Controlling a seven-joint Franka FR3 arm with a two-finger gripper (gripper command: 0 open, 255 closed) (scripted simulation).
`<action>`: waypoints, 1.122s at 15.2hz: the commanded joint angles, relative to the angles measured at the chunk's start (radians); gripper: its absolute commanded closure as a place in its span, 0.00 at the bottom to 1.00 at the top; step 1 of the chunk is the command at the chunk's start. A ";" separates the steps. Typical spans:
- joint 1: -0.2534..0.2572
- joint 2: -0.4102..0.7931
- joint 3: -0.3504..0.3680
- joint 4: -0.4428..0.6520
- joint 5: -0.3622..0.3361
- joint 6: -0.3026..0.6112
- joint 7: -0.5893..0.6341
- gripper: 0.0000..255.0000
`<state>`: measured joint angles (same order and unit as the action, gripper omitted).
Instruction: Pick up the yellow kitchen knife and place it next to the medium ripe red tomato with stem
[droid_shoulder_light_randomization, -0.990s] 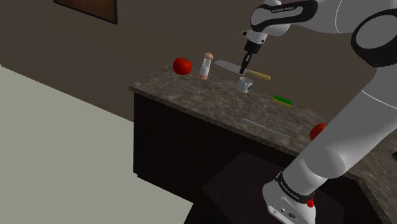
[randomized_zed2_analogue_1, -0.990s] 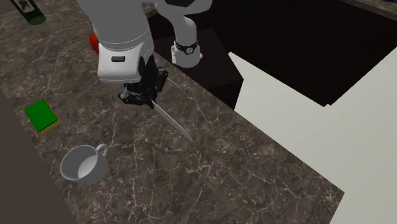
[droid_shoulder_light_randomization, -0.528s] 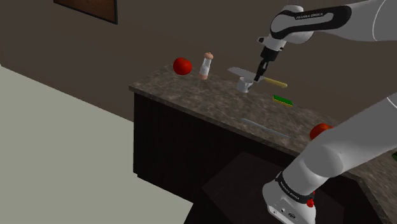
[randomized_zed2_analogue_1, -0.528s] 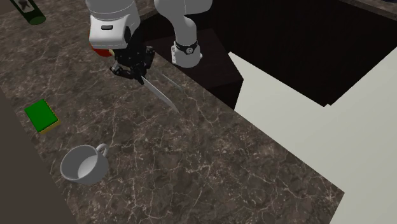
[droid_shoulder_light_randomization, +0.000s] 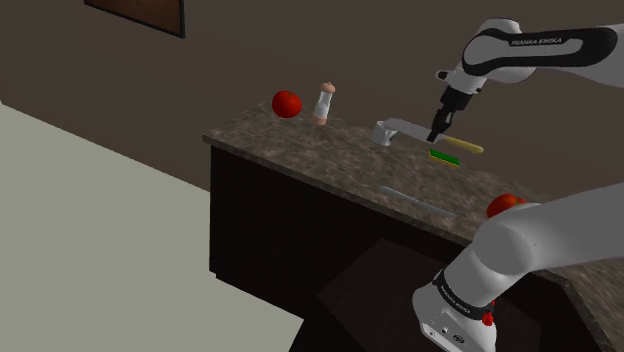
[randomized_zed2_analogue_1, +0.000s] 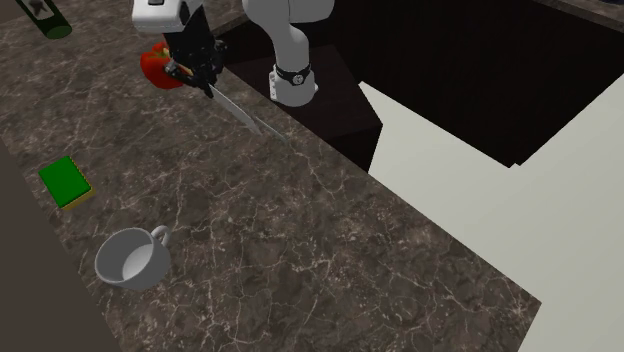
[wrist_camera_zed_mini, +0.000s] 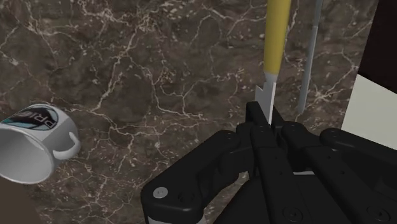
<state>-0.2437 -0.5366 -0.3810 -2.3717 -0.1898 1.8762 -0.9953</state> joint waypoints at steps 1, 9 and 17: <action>-0.027 -0.062 -0.013 -0.041 -0.027 -0.018 -0.023 1.00; -0.155 -0.304 -0.076 -0.165 -0.139 -0.123 -0.139 1.00; -0.296 -0.493 -0.169 -0.210 -0.262 -0.246 -0.303 1.00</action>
<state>-0.5199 -1.0048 -0.5379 -2.5761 -0.4343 1.6474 -1.2747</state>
